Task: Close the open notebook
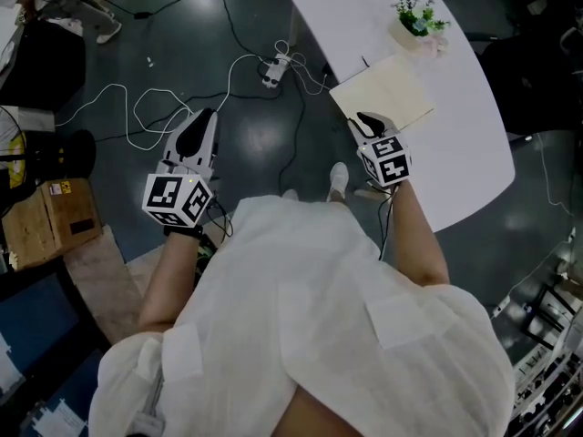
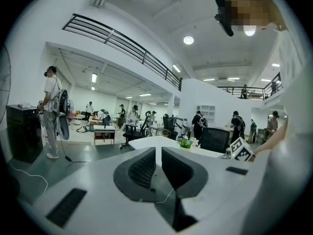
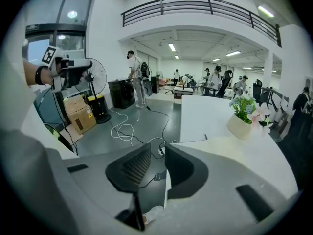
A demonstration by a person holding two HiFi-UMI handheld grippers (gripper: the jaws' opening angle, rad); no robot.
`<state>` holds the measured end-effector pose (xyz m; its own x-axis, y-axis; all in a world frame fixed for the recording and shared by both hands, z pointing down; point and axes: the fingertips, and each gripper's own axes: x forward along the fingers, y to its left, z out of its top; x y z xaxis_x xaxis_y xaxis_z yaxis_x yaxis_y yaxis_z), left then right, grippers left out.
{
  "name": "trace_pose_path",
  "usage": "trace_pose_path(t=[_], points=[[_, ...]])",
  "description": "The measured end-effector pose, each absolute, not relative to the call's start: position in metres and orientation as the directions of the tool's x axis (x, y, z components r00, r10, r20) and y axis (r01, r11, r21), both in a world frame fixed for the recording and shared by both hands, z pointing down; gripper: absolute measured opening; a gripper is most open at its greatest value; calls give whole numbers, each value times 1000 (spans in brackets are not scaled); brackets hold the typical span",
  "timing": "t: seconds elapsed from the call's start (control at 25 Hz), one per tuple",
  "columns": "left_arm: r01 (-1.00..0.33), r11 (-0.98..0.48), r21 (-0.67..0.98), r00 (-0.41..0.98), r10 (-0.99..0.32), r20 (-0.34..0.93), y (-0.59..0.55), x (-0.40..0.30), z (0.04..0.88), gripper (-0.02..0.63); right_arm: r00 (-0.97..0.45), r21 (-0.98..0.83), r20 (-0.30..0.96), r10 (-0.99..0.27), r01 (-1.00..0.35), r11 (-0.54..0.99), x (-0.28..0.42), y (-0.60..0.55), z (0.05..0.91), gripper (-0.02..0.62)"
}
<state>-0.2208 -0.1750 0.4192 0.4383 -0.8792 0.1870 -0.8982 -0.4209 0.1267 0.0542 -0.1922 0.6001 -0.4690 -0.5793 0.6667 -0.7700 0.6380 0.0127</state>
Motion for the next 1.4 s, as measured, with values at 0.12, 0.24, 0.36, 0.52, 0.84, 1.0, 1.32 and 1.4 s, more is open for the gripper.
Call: trace_pose_path(t=[0.12, 0.24, 0.36, 0.52, 0.84, 1.0, 1.32, 1.4], points=[[-900, -417, 131, 435, -880, 190, -178, -221, 421, 34, -455, 25, 694, -558, -759, 651, 55, -198, 611, 95], [-901, -413, 134, 433, -880, 196, -180, -222, 425, 34, -434, 32, 724, -537, -756, 654, 55, -202, 624, 101], [-902, -410, 139, 431, -879, 202, -181, -223, 427, 34, -407, 42, 751, -520, -756, 653, 57, -205, 637, 103], [-905, -402, 140, 424, -882, 207, -182, -226, 430, 34, -366, 61, 795, -484, -745, 664, 58, -204, 660, 121], [-903, -403, 149, 427, -875, 227, -182, -225, 440, 34, -258, 139, 863, -435, -706, 694, 60, -204, 684, 130], [-901, -406, 153, 433, -871, 235, -182, -226, 443, 34, -204, 173, 888, -413, -683, 709, 62, -203, 698, 141], [-904, -401, 151, 427, -869, 249, -182, -229, 447, 34, -85, 254, 921, -381, -609, 751, 71, -202, 726, 170], [-904, -400, 151, 427, -869, 251, -181, -230, 447, 34, -56, 274, 924, -377, -590, 760, 72, -203, 729, 175]])
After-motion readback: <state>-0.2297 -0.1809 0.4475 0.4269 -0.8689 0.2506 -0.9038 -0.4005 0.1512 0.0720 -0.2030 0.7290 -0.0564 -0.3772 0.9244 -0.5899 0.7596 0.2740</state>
